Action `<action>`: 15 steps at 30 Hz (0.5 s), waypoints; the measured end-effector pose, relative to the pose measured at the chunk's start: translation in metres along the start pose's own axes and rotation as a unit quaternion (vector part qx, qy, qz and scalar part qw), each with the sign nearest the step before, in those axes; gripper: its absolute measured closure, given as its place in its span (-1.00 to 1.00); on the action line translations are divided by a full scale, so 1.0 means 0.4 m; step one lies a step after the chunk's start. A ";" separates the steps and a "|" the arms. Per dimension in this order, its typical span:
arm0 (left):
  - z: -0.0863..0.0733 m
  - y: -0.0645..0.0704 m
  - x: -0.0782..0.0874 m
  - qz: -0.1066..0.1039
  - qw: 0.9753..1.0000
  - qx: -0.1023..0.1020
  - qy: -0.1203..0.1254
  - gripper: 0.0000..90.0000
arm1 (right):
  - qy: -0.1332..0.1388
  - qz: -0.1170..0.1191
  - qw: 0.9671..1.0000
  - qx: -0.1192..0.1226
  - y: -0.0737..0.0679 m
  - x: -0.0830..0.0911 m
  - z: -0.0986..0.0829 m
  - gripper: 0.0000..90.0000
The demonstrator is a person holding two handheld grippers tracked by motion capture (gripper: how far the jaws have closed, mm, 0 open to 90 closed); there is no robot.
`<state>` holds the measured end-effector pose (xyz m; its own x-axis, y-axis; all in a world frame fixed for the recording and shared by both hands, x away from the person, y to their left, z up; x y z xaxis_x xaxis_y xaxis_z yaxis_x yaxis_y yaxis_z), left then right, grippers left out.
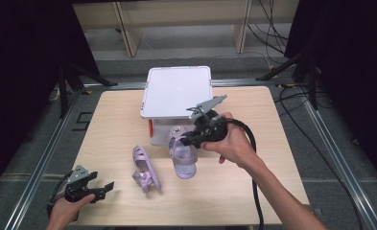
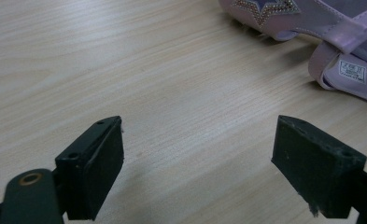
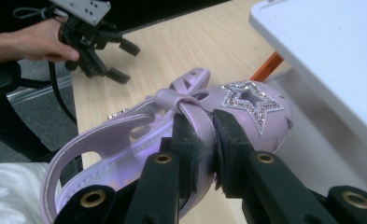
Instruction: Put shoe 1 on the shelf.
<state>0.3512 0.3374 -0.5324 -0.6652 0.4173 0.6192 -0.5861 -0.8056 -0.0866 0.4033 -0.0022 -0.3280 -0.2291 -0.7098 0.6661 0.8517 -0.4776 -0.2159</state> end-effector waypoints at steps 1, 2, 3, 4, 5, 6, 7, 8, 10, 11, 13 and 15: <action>0.000 0.000 -0.001 0.000 1.000 -0.001 0.000 -0.64 | 0.000 0.001 1.000 0.001 0.001 0.001 0.009 0.77; 0.000 0.000 -0.001 0.000 1.000 0.000 0.000 -0.64 | 0.003 -0.002 1.000 0.001 0.003 0.003 0.019 0.77; 0.000 0.000 0.001 0.001 1.000 0.000 -0.001 -0.64 | 0.004 -0.002 1.000 -0.008 0.004 0.005 0.036 0.77; 0.001 0.000 0.001 0.002 1.000 0.002 0.000 -0.64 | 0.005 -0.003 1.000 -0.008 0.006 0.005 0.046 0.77; 0.000 0.000 0.001 0.002 1.000 0.004 -0.001 -0.64 | 0.007 -0.003 1.000 -0.006 0.008 0.006 0.056 0.77; 0.000 0.000 0.001 0.002 1.000 0.004 -0.001 -0.64 | 0.007 -0.003 1.000 -0.006 0.008 0.006 0.056 0.77; 0.000 0.000 0.001 0.001 1.000 0.004 -0.001 -0.64 | 0.008 -0.004 1.000 -0.005 0.010 0.006 0.066 0.77; -0.001 -0.001 0.001 0.002 1.000 0.004 -0.002 -0.64 | 0.007 -0.004 1.000 -0.005 0.011 0.008 0.074 0.77; -0.002 -0.002 0.001 0.002 1.000 0.002 -0.003 -0.64 | 0.009 -0.008 1.000 -0.006 0.016 0.010 0.094 0.77; -0.002 -0.002 0.001 0.002 1.000 0.002 -0.003 -0.64 | 0.009 -0.009 1.000 -0.006 0.019 0.010 0.104 0.77; -0.002 -0.002 0.001 0.002 1.000 0.002 -0.003 -0.64 | 0.012 -0.011 1.000 0.001 0.028 0.010 0.124 0.77; -0.002 -0.007 0.001 0.003 1.000 -0.009 -0.005 -0.64 | 0.010 -0.015 1.000 -0.007 0.036 0.008 0.142 0.77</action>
Point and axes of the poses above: each handheld gripper's, and its own axes: x roughly backward along the jaws, z roughly out of its top, y roughly to its right, the point moved 7 cm from there along -x, roughly forward along the jaws, and after that the axes turned 11 degrees about -x, right-handed, at the moved point
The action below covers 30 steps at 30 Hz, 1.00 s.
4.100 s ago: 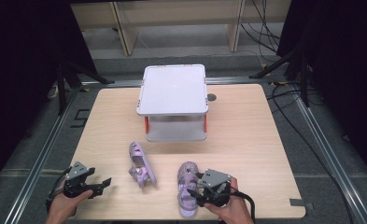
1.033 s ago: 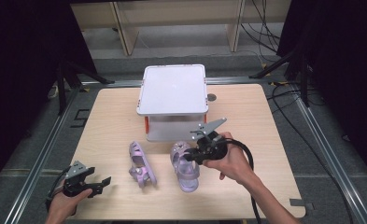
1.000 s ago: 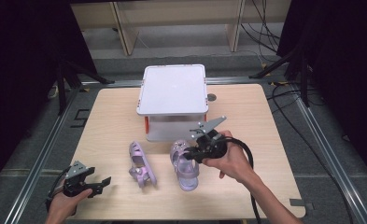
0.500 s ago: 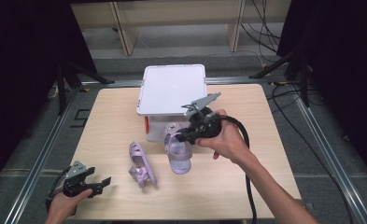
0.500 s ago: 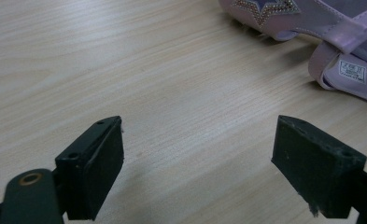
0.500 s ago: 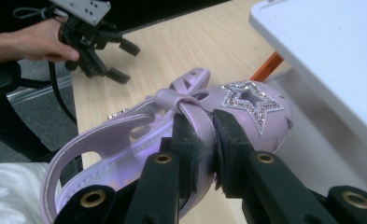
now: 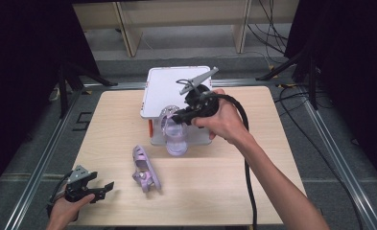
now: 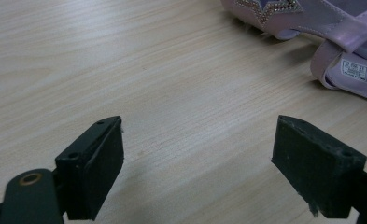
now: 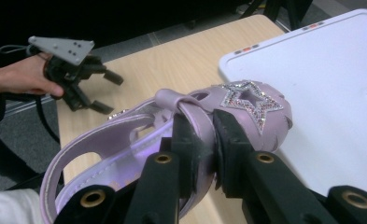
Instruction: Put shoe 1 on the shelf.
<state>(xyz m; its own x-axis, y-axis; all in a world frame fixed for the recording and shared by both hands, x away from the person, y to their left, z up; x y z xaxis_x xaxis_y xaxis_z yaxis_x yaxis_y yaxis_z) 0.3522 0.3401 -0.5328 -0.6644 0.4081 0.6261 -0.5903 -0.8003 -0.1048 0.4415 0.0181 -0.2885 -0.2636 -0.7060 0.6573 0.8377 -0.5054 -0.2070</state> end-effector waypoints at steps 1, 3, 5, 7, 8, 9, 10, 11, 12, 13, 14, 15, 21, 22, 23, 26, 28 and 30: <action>-0.001 -0.002 0.000 -0.001 1.000 -0.003 0.000 -0.64 | 0.003 -0.005 1.000 0.008 0.014 -0.006 0.020 0.77; -0.001 -0.001 0.001 0.000 1.000 0.001 -0.001 -0.64 | 0.000 -0.006 1.000 0.002 0.019 -0.009 0.028 0.77; -0.002 0.001 0.000 0.000 1.000 0.005 -0.002 -0.64 | -0.002 -0.019 1.000 -0.004 0.041 -0.022 0.056 0.77; 0.000 0.006 0.000 -0.002 1.000 0.014 0.001 -0.64 | -0.007 -0.021 1.000 -0.009 0.056 -0.032 0.074 0.77; 0.000 0.006 0.000 -0.002 1.000 0.015 0.001 -0.64 | -0.007 -0.025 1.000 -0.007 0.067 -0.037 0.083 0.77; 0.000 0.006 0.000 -0.003 1.000 0.014 0.003 -0.64 | -0.010 -0.025 1.000 -0.014 0.075 -0.043 0.090 0.77; 0.001 0.007 0.000 -0.003 1.000 0.014 0.006 -0.64 | -0.010 -0.025 1.000 -0.014 0.075 -0.043 0.090 0.77; 0.000 0.007 0.000 -0.003 1.000 0.015 0.005 -0.64 | -0.009 -0.028 0.999 -0.012 0.088 -0.049 0.098 0.77; 0.000 0.007 0.000 -0.002 1.000 0.015 0.005 -0.64 | -0.008 -0.031 0.999 -0.016 0.110 -0.060 0.114 0.77; 0.000 0.007 0.001 -0.003 1.000 0.017 0.004 -0.64 | -0.008 -0.031 0.999 -0.016 0.110 -0.060 0.114 0.77; 0.000 0.008 0.001 -0.003 1.000 0.017 0.005 -0.64 | -0.009 -0.034 0.999 -0.025 0.127 -0.072 0.127 0.77; 0.000 0.008 0.001 -0.003 1.000 0.017 0.005 -0.64 | -0.009 -0.034 0.999 -0.025 0.127 -0.072 0.127 0.77; -0.001 0.010 0.001 -0.004 1.000 0.016 0.002 -0.64 | -0.003 -0.047 0.998 -0.032 0.175 -0.110 0.171 0.77; 0.000 0.012 0.002 -0.005 1.000 0.018 0.004 -0.64 | -0.004 -0.051 0.998 -0.039 0.181 -0.115 0.176 0.77; -0.001 0.011 0.003 -0.004 1.000 0.016 0.002 -0.64 | -0.003 -0.053 0.998 -0.034 0.189 -0.121 0.182 0.77; -0.003 0.010 0.004 -0.004 1.000 0.014 0.003 -0.64 | 0.002 -0.066 0.997 -0.034 0.217 -0.137 0.194 0.77; -0.002 0.009 0.005 -0.006 1.000 0.012 0.005 -0.64 | 0.007 -0.071 0.997 -0.037 0.235 -0.146 0.200 0.77; -0.002 0.010 0.005 -0.007 1.000 0.012 0.005 -0.64 | 0.010 -0.078 0.996 -0.043 0.253 -0.155 0.205 0.77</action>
Point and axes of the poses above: each handheld gripper's, and its own axes: x roughly backward along the jaws, z roughly out of its top, y roughly to its right, the point moved 7 cm from there along -x, roughly forward along the jaws, and after that the axes turned 11 degrees about -x, right-handed, at the moved point
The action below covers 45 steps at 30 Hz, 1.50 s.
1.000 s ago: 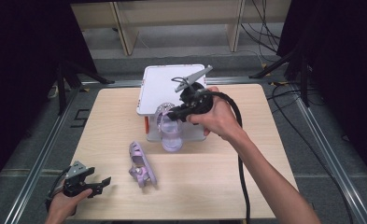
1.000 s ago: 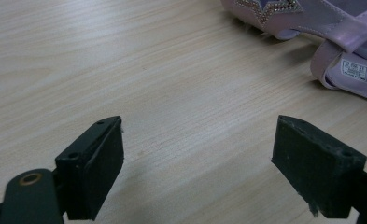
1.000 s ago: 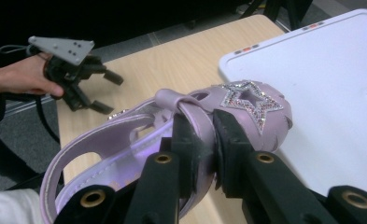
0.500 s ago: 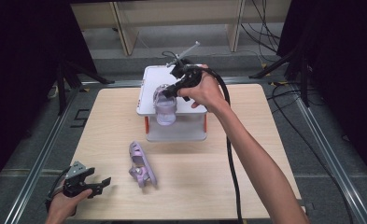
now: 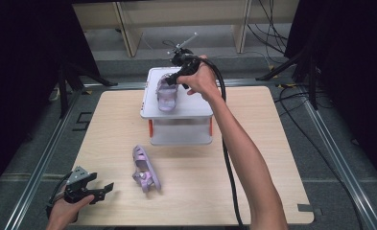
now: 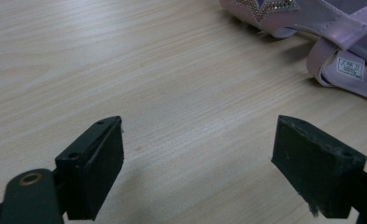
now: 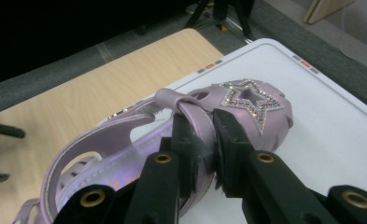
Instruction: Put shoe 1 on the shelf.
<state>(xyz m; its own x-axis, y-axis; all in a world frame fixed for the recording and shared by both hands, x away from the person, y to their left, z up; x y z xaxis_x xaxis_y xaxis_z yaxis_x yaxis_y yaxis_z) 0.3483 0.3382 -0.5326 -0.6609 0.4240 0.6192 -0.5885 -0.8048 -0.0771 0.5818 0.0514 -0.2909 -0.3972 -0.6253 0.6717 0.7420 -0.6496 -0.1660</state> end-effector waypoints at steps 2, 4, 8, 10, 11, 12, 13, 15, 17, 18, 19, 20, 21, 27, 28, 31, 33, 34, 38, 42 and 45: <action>-0.001 0.000 0.000 0.003 1.000 -0.001 0.000 -0.64 | 0.003 -0.003 1.000 -0.002 0.013 -0.015 0.005 0.77; -0.001 0.001 -0.001 0.002 1.000 0.001 -0.001 -0.64 | 0.002 -0.004 1.000 -0.005 0.022 -0.033 0.006 0.77; -0.001 0.002 0.001 0.001 1.000 0.006 -0.001 -0.64 | -0.001 -0.015 1.000 -0.006 0.043 -0.063 0.010 0.77; -0.001 -0.001 0.001 0.002 1.000 0.005 0.001 -0.64 | -0.007 -0.024 1.000 -0.004 0.049 -0.074 0.010 0.77; -0.001 -0.001 0.001 0.003 1.000 0.006 0.002 -0.64 | -0.004 -0.029 1.000 -0.002 0.057 -0.083 0.011 0.77; -0.001 -0.001 0.001 0.003 1.000 0.004 0.002 -0.64 | -0.004 -0.029 1.000 -0.002 0.057 -0.083 0.011 0.77; -0.001 -0.001 0.002 0.002 1.000 0.003 0.002 -0.64 | -0.006 -0.030 1.000 -0.005 0.060 -0.086 0.009 0.76; -0.001 0.000 0.003 0.001 1.000 0.005 0.004 -0.64 | -0.011 -0.033 0.999 -0.003 0.065 -0.094 0.001 0.75; -0.002 -0.001 0.002 0.002 1.000 0.003 0.002 -0.64 | -0.006 -0.029 1.000 0.000 0.065 -0.094 -0.004 0.71; -0.001 0.000 0.002 0.001 1.000 0.003 0.004 -0.64 | -0.006 -0.029 1.000 0.000 0.065 -0.094 -0.004 0.71; -0.001 0.000 0.002 0.002 1.000 0.003 0.002 -0.64 | -0.007 -0.032 0.999 0.004 0.068 -0.093 -0.007 0.64; -0.002 -0.005 0.002 0.002 1.000 -0.015 -0.003 -0.64 | -0.010 -0.031 0.999 0.001 0.070 -0.094 -0.012 0.59; 0.000 0.001 0.001 0.003 1.000 -0.003 0.001 -0.64 | -0.011 -0.037 0.999 -0.006 0.075 -0.094 -0.020 0.45; -0.003 -0.001 0.000 0.003 1.000 -0.008 -0.005 -0.64 | -0.004 -0.051 0.998 -0.022 0.080 -0.087 -0.031 -0.07; -0.002 0.002 0.000 0.002 1.000 0.001 0.000 -0.64 | 0.001 -0.052 0.998 -0.029 0.075 -0.079 -0.029 -0.14; -0.003 0.002 0.000 0.003 1.000 0.000 -0.002 -0.64 | 0.016 -0.057 0.998 -0.025 0.061 -0.048 -0.024 -0.28; -0.004 -0.002 0.000 0.004 1.000 -0.011 -0.007 -0.64 | 0.030 -0.053 0.997 -0.042 0.040 -0.013 -0.030 -0.30; -0.004 -0.002 0.000 0.002 1.000 -0.015 -0.008 -0.64 | 0.030 -0.053 0.997 -0.042 0.040 -0.013 -0.030 -0.30; 0.000 0.004 -0.001 -0.001 1.000 -0.007 -0.001 -0.64 | 0.038 -0.042 0.997 -0.048 0.007 0.027 -0.056 -0.30; -0.001 0.007 0.000 0.002 1.000 -0.004 -0.002 -0.64 | 0.041 -0.028 0.997 -0.051 -0.042 0.067 -0.097 -0.31; -0.001 0.004 0.000 0.004 1.000 -0.014 -0.007 -0.64 | 0.045 -0.015 0.998 -0.040 -0.078 0.090 -0.134 -0.31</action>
Point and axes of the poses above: each handheld gripper's, and its own axes: x roughly backward along the jaws, z roughly out of its top, y roughly to its right, the point moved 7 cm from there along -x, roughly forward along the jaws, and after that the axes turned 11 degrees about -x, right-handed, at the moved point
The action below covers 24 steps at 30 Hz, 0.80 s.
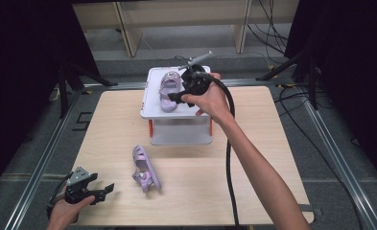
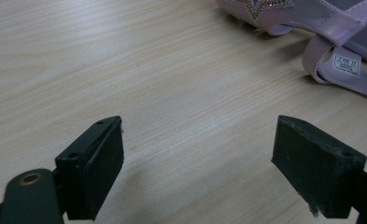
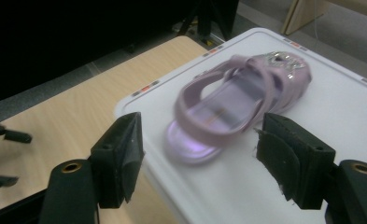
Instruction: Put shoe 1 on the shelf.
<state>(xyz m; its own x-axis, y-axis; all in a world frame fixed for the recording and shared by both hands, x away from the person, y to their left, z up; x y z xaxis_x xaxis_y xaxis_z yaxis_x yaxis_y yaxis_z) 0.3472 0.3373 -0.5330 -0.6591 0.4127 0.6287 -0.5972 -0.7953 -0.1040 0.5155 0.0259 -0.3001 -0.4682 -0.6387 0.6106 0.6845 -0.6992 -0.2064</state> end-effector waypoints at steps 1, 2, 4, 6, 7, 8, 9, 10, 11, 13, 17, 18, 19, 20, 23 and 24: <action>0.001 0.003 -0.001 -0.001 1.000 0.006 0.003 -0.64 | 0.014 0.012 1.000 0.025 -0.019 0.013 -0.023 -0.31; 0.001 0.004 0.000 -0.001 1.000 0.009 0.004 -0.64 | 0.014 0.012 1.000 0.025 -0.019 0.013 -0.023 -0.31; 0.001 0.004 -0.001 -0.001 1.000 0.007 0.003 -0.64 | 0.008 0.022 0.999 0.034 -0.039 0.026 -0.056 -0.31; 0.001 0.004 0.000 0.000 1.000 0.009 0.003 -0.64 | 0.003 0.033 0.999 0.034 -0.062 0.034 -0.090 -0.31; 0.001 0.004 0.000 0.000 1.000 0.009 0.003 -0.64 | 0.000 0.033 0.999 0.029 -0.073 0.039 -0.107 -0.30; 0.001 0.003 -0.001 0.001 1.000 0.009 0.003 -0.64 | 0.001 0.035 0.999 0.035 -0.081 0.041 -0.121 -0.30; 0.001 0.003 -0.001 0.001 1.000 0.009 0.003 -0.64 | 0.006 0.036 0.998 0.044 -0.089 0.041 -0.133 -0.30; 0.002 0.002 -0.003 -0.001 1.000 0.005 0.008 -0.64 | 0.010 0.037 0.998 0.050 -0.096 0.040 -0.146 -0.30; 0.000 0.003 -0.001 0.002 1.000 0.009 0.002 -0.64 | 0.005 0.036 0.998 0.050 -0.104 0.040 -0.162 -0.30; 0.000 0.003 -0.001 0.001 1.000 0.009 0.004 -0.64 | 0.000 0.040 0.997 0.063 -0.117 0.037 -0.190 -0.30; 0.001 0.004 -0.002 0.000 1.000 0.012 0.007 -0.64 | -0.011 0.043 0.997 0.064 -0.150 0.019 -0.265 -0.30; 0.000 0.003 -0.001 0.001 1.000 0.009 0.004 -0.64 | -0.011 0.043 0.997 0.064 -0.150 0.019 -0.265 -0.30; 0.000 0.003 -0.001 0.000 1.000 0.007 0.003 -0.64 | -0.015 0.045 0.997 0.060 -0.157 0.012 -0.280 -0.30; 0.000 0.003 -0.001 0.000 1.000 0.007 0.003 -0.64 | -0.017 0.047 0.997 0.064 -0.161 0.006 -0.293 -0.30; 0.000 0.004 -0.001 0.001 1.000 0.013 0.005 -0.64 | -0.015 0.051 0.997 0.064 -0.175 -0.005 -0.325 -0.30; -0.003 -0.003 -0.002 0.003 1.000 -0.001 -0.002 -0.64 | -0.012 0.059 0.996 0.062 -0.180 -0.010 -0.334 -0.30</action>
<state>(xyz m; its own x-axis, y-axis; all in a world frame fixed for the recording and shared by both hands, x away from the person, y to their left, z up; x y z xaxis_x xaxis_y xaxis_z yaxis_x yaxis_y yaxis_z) 0.3478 0.3385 -0.5342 -0.6608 0.4055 0.6316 -0.5940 -0.7970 -0.1096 0.3934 0.0356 -0.3898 -0.3680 -0.7045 0.6068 0.7986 -0.5738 -0.1819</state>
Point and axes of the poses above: each handheld gripper's, and its own axes: x roughly backward along the jaws, z roughly out of its top, y roughly to its right, the point moved 7 cm from there along -x, roughly forward along the jaws, and after that the axes turned 11 degrees about -x, right-handed, at the moved point
